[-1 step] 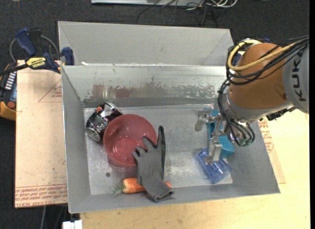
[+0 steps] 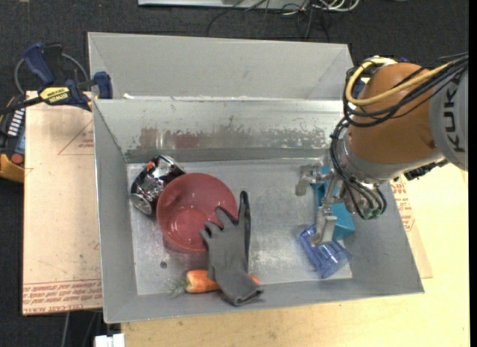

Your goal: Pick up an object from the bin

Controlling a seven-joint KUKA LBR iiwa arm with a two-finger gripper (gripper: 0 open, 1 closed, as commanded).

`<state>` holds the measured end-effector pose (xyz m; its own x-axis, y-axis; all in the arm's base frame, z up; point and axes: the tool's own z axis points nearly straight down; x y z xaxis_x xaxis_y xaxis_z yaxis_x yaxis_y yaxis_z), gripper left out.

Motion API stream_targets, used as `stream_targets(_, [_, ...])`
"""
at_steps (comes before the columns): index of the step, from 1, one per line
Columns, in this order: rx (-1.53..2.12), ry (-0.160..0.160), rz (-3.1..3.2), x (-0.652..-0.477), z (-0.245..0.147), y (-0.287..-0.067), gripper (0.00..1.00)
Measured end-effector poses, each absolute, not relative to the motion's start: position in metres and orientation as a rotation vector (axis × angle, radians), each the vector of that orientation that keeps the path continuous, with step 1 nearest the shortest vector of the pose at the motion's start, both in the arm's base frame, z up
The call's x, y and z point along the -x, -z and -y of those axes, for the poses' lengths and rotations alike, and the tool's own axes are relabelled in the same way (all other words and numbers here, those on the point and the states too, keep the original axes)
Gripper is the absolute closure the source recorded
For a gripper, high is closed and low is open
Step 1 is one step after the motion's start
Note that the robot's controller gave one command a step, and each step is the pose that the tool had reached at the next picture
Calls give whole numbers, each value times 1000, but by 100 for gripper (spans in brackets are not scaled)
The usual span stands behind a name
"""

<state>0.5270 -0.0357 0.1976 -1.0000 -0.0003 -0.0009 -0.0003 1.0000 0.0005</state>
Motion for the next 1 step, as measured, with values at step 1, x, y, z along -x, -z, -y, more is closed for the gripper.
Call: stream_targets(1, [94, -2, -3142, -505, 107, -77, 0])
